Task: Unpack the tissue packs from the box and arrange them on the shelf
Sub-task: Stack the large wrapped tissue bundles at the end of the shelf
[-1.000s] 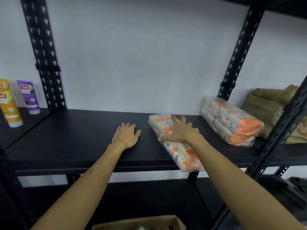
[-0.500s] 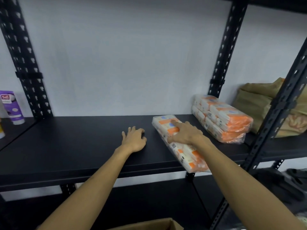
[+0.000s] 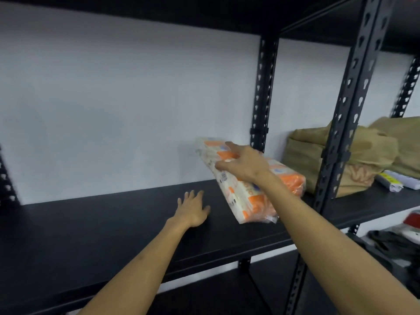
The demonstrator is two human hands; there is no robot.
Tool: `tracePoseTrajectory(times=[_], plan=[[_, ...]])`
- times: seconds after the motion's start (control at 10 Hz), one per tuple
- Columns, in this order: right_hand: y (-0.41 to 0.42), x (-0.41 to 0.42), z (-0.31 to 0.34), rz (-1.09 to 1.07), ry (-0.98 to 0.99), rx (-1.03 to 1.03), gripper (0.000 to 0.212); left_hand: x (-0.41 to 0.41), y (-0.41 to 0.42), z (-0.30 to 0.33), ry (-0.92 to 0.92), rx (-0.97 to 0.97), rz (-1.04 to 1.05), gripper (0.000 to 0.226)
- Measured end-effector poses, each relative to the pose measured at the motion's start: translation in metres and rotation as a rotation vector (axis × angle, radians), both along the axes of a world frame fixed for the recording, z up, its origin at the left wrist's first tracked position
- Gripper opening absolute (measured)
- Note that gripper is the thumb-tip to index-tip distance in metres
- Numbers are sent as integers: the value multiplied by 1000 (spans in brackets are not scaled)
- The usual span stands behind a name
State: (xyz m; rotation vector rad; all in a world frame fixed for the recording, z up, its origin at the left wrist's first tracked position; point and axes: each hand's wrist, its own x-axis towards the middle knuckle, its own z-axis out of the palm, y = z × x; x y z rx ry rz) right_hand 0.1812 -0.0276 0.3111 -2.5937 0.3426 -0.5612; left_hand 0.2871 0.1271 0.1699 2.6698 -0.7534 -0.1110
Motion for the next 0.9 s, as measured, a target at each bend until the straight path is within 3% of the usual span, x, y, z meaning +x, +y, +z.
tracePoseTrajectory(times=[0.1,0.3,0.6,0.9], plan=[[-23,4,39,-37,-41,-58,85,-4,-23,-5,34,-32,-12,69],[-81,23,64,-152,41,-129,88,-9,-44,-24,-10,79,32,75],[-135,62,38,-154,219,-154,74,-5,-48,-32,-66,77,56,75],[-153,94,29,-31,346,-184,78,-4,-49,-31,-73,79,55,74]])
